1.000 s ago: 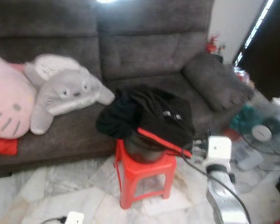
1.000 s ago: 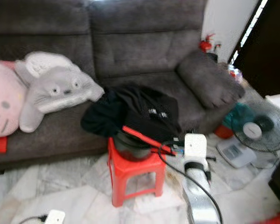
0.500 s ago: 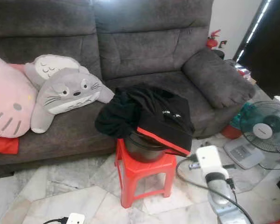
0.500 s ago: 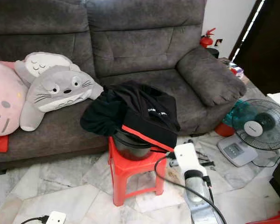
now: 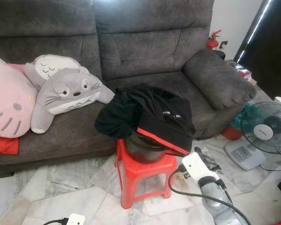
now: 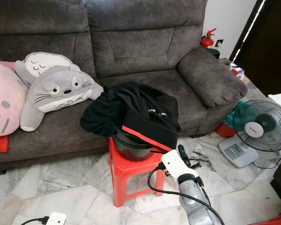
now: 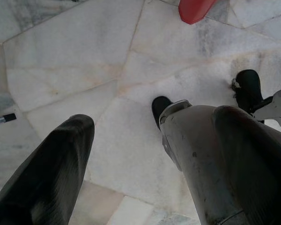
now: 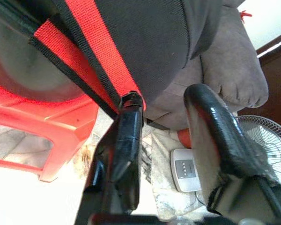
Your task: Hang hanger
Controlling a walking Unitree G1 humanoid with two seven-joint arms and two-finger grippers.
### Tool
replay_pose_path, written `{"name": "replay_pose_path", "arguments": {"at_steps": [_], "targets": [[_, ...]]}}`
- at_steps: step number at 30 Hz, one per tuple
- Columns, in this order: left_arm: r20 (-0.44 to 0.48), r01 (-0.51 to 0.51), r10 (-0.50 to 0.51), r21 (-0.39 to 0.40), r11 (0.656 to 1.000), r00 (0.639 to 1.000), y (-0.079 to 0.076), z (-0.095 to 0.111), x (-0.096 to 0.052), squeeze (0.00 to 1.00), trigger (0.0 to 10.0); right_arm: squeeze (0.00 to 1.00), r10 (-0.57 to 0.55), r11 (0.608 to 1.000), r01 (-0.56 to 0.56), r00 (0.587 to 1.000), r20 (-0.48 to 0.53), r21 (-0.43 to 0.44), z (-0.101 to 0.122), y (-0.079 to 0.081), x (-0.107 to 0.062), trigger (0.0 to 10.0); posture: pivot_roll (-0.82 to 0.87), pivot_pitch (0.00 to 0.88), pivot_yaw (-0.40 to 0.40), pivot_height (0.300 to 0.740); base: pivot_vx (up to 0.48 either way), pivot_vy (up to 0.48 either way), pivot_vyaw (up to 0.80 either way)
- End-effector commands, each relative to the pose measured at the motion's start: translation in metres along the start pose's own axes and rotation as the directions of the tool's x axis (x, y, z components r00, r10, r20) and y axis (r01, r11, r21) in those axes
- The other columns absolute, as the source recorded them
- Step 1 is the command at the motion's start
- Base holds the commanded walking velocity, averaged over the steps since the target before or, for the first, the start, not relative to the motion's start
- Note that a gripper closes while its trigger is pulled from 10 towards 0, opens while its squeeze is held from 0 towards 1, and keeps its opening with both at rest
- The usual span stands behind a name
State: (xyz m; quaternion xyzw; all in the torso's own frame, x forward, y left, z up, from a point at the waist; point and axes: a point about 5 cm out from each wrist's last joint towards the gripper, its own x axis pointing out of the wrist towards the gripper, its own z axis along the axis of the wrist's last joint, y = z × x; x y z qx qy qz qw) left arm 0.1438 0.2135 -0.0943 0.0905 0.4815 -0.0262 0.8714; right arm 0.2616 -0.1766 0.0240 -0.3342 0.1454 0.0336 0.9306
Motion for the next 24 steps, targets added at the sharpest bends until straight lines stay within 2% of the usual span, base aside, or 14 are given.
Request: {"name": "replay_pose_path", "arguments": {"at_steps": [1,19,24], "targets": [[-0.034,0.013,-0.013,0.010,1.000,0.999,-0.002,-0.007,-0.001,0.00,10.0,1.00,0.008,1.000,-0.008,1.000,0.011,-0.020,0.002,-0.001,0.003,10.0,-0.07,0.050,-0.047,0.740,0.000,0.000,0.00],[-0.033,0.013,-0.013,0.010,1.000,0.999,-0.004,-0.007,-0.001,0.00,10.0,1.00,0.053,0.996,-0.050,0.998,0.039,-0.076,0.004,0.006,0.006,10.0,-0.07,0.051,-0.052,0.740,0.000,0.000,0.00],[-0.033,0.015,-0.015,0.011,1.000,0.999,-0.004,-0.007,-0.001,0.00,10.0,1.00,0.069,0.986,-0.063,0.997,0.031,-0.154,0.002,0.010,0.008,10.0,-0.07,0.051,-0.053,0.740,0.000,0.000,0.00]]}}
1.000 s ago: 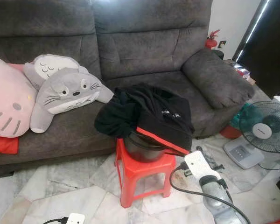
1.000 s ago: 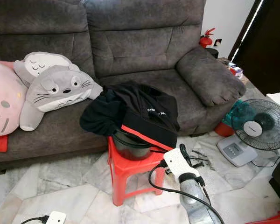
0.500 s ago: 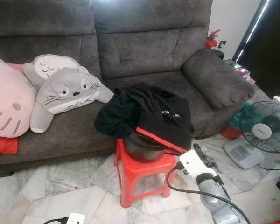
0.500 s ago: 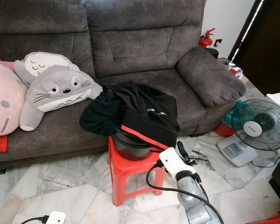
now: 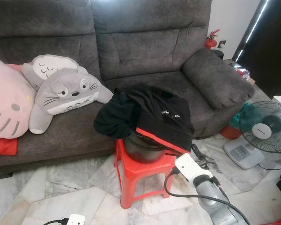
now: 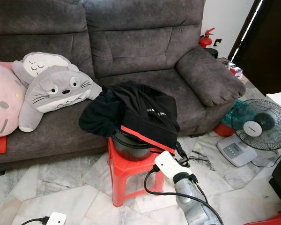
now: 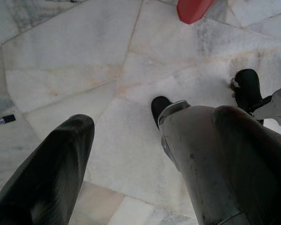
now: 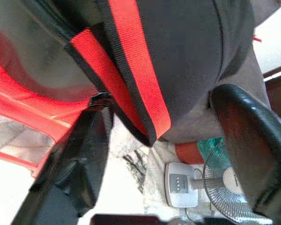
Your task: Hang hanger
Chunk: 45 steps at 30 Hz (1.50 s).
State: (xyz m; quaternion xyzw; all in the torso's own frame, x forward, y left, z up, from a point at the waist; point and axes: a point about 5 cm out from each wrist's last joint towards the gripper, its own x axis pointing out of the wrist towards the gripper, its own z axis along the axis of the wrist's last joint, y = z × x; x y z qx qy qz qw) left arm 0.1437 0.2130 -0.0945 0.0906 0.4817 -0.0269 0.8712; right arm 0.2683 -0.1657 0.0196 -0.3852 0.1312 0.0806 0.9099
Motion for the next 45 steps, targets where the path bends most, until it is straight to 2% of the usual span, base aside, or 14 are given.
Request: {"name": "replay_pose_path", "arguments": {"at_steps": [1,2,12,29,45], "targets": [[-0.033,0.014,-0.013,0.010,1.000,0.999,-0.003,-0.007,-0.001,0.00,10.0,1.00,0.003,1.000,-0.003,1.000,-0.013,-0.030,-0.004,0.000,0.000,10.0,-0.07,0.051,-0.053,0.740,0.000,0.000,0.00],[-0.032,0.014,-0.014,0.012,1.000,0.999,-0.003,-0.007,-0.001,0.00,10.0,0.00,0.003,0.999,-0.004,1.000,-0.026,-0.044,-0.006,0.001,0.001,10.0,-0.07,0.052,-0.052,0.740,0.000,0.000,0.00],[-0.030,0.014,-0.013,0.014,1.000,0.999,-0.004,-0.006,-0.001,0.00,10.0,0.00,-0.041,0.992,0.036,0.998,-0.038,-0.119,-0.010,-0.002,0.007,10.0,-0.07,0.055,-0.053,0.740,0.000,0.000,0.00],[-0.026,0.011,-0.010,0.018,1.000,1.000,-0.003,-0.006,-0.001,0.00,10.0,0.00,-0.109,0.984,0.099,0.992,-0.061,-0.150,-0.017,-0.003,0.010,10.0,-0.07,0.061,-0.047,0.740,0.000,0.000,0.00],[-0.020,0.006,-0.005,0.023,1.000,1.000,-0.002,-0.005,-0.001,0.00,10.0,0.00,-0.244,0.955,0.238,0.970,-0.013,-0.180,-0.015,-0.017,0.010,10.0,-0.07,0.061,-0.047,0.740,0.000,0.000,0.00]]}}
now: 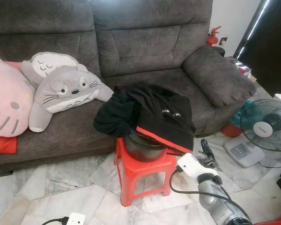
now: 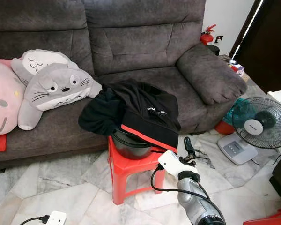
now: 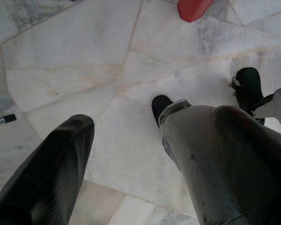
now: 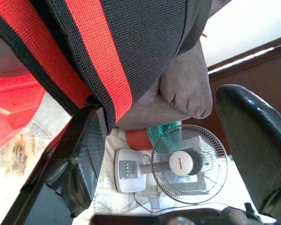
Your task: Hang hanger
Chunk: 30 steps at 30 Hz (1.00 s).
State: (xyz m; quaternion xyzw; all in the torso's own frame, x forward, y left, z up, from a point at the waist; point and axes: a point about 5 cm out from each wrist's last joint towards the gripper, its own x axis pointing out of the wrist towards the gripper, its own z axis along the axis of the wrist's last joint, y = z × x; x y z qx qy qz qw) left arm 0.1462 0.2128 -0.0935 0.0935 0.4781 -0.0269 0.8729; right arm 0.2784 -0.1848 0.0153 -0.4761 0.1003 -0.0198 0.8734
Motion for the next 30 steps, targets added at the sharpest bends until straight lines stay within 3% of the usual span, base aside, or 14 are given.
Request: {"name": "replay_pose_path", "arguments": {"at_steps": [1,11,18,30], "targets": [[-0.027,0.009,-0.009,0.018,1.000,1.000,-0.002,-0.008,-0.001,0.00,10.0,0.00,-0.025,1.000,0.025,1.000,0.012,-0.005,-0.001,-0.005,0.001,10.0,-0.07,0.061,-0.047,0.740,0.000,0.000,0.00],[-0.024,0.007,-0.006,0.027,1.000,1.000,-0.002,-0.007,-0.001,0.00,10.0,0.00,-0.142,0.990,0.142,0.988,0.060,-0.002,-0.002,-0.012,-0.009,10.0,-0.07,0.059,-0.043,0.740,0.000,0.000,0.00],[-0.022,0.005,-0.004,0.031,1.000,1.000,-0.002,-0.007,-0.001,0.00,10.0,0.00,-0.152,0.988,0.153,0.987,0.046,-0.004,-0.007,-0.011,-0.014,10.0,-0.07,0.056,-0.040,0.740,0.000,0.000,0.00],[-0.019,-0.001,0.001,0.032,0.999,1.000,-0.002,-0.007,-0.001,0.00,10.0,0.00,-0.219,0.975,0.219,0.975,0.033,-0.023,-0.006,-0.027,0.001,10.0,-0.07,0.052,-0.038,0.740,0.000,0.000,0.00]]}}
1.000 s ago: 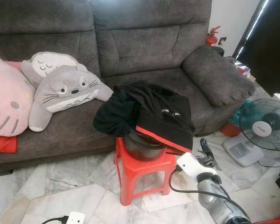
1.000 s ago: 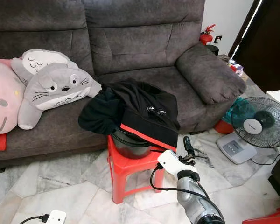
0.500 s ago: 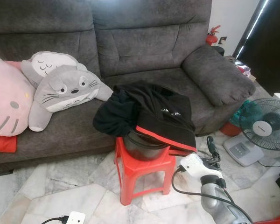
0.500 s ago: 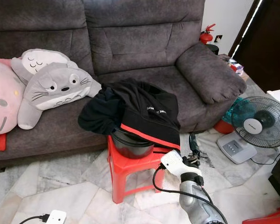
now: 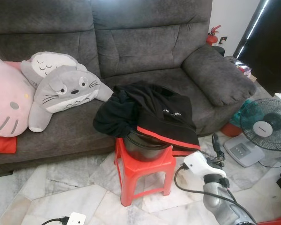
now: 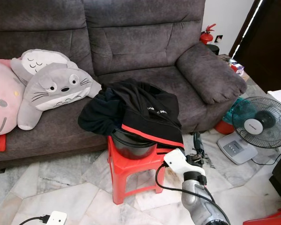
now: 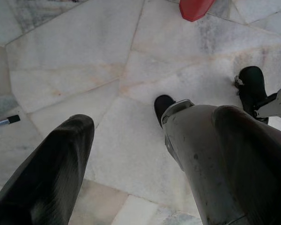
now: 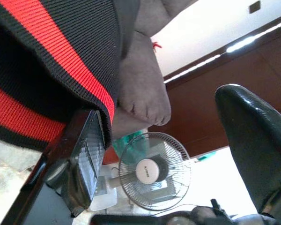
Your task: Hang hanger
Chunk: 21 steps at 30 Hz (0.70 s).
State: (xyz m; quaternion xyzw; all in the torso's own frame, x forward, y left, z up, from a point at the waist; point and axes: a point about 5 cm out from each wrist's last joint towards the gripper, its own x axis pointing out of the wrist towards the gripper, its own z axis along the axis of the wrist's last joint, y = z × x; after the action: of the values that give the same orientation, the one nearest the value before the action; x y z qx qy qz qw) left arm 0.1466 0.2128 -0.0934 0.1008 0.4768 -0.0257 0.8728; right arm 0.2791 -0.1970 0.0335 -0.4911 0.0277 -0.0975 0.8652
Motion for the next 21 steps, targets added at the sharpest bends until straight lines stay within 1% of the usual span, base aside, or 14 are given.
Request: {"name": "replay_pose_path", "arguments": {"at_steps": [1,6,9,11,13,16,18,21], "targets": [[-0.021,0.008,-0.008,0.021,1.000,1.000,-0.002,-0.007,-0.001,0.00,10.0,0.00,-0.013,1.000,0.012,1.000,-0.023,-0.015,-0.006,-0.005,0.004,10.0,-0.07,0.052,-0.038,0.740,0.000,0.000,0.00],[-0.022,0.007,-0.007,0.021,1.000,1.000,-0.002,-0.007,-0.001,0.00,10.0,0.00,-0.016,1.000,0.016,1.000,-0.026,-0.018,-0.006,-0.007,0.007,10.0,-0.07,0.052,-0.038,0.740,0.000,0.000,0.00],[-0.023,0.007,-0.006,0.024,1.000,1.000,-0.002,-0.007,-0.001,0.00,10.0,0.00,-0.029,0.999,0.028,0.999,-0.031,-0.037,-0.005,-0.010,0.014,10.0,-0.07,0.050,-0.032,0.740,0.000,0.000,0.00],[-0.024,0.006,-0.006,0.026,1.000,1.000,-0.001,-0.007,-0.001,0.00,10.0,0.00,-0.019,0.999,0.018,0.999,-0.048,-0.035,-0.005,-0.010,0.017,10.0,-0.07,0.050,-0.029,0.740,0.000,0.000,0.00],[-0.027,0.006,-0.005,0.031,0.999,1.000,-0.001,-0.007,-0.001,0.00,10.0,0.00,0.001,1.000,-0.002,0.998,-0.067,-0.015,-0.004,-0.009,0.021,10.0,-0.07,0.050,-0.029,0.740,0.000,0.000,0.00],[-0.027,0.006,-0.005,0.031,0.999,1.000,-0.001,-0.007,-0.001,0.00,10.0,0.00,0.001,1.000,-0.002,0.998,-0.067,-0.015,-0.004,-0.009,0.021,10.0,-0.07,0.050,-0.029,0.740,0.000,0.000,0.00],[-0.027,0.005,-0.004,0.032,0.999,1.000,-0.001,-0.007,-0.001,0.00,10.0,0.00,0.015,1.000,-0.015,0.998,-0.062,-0.002,-0.001,-0.008,0.022,10.0,-0.07,0.051,-0.028,0.740,0.000,0.000,0.00],[-0.027,0.002,-0.001,0.032,0.999,1.000,0.000,-0.007,-0.001,0.00,10.0,0.00,0.048,0.999,-0.048,0.999,-0.018,0.004,0.007,-0.003,0.024,10.0,-0.07,0.052,-0.027,0.740,0.000,0.000,0.00]]}}
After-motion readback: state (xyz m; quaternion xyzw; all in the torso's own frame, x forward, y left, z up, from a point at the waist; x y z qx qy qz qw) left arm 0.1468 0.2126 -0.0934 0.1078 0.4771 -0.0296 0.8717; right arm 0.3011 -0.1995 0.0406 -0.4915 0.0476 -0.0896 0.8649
